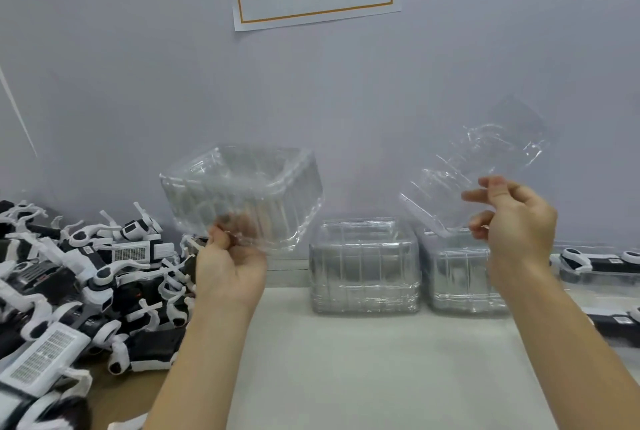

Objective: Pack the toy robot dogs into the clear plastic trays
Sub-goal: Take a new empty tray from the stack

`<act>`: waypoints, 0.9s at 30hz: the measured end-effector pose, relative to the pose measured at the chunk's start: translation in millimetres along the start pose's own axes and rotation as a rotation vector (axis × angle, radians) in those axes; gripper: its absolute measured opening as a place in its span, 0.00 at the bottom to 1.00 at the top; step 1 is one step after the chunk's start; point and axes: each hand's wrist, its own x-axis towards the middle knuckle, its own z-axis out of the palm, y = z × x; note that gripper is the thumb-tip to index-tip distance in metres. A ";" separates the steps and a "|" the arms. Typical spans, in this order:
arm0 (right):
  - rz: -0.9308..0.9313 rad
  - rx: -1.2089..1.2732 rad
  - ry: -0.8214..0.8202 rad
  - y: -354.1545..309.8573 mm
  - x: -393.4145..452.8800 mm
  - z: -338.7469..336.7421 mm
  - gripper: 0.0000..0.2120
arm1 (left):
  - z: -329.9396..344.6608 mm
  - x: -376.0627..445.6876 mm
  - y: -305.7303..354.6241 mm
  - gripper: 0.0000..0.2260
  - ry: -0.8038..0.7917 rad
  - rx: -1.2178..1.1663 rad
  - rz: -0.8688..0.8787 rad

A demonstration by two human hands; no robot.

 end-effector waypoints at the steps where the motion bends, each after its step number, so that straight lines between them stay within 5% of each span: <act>1: 0.002 0.012 -0.003 -0.1 -1.4 1.9 0.11 | -1.6 0.6 -4.4 0.16 -0.012 0.001 -0.021; 4: -0.006 0.028 -0.009 -1.3 -4.2 6.0 0.11 | -6.0 -2.8 -24.0 0.22 -0.093 -0.004 -0.160; 9: -0.006 0.012 -0.005 -1.2 -5.3 6.1 0.11 | -27.2 -9.0 -68.0 0.11 -0.113 0.642 -0.311; 16: -0.028 -0.034 0.004 0.2 -4.4 4.5 0.10 | -31.4 -4.6 -63.1 0.04 -0.126 1.075 -0.128; 23: -0.197 0.063 0.093 -18.6 -11.3 7.5 0.09 | -28.3 -4.3 -53.2 0.05 -0.145 1.064 -0.096; 27: -0.332 0.153 -0.089 -39.3 -26.2 17.1 0.09 | -24.4 0.2 -39.2 0.06 -0.140 0.891 -0.084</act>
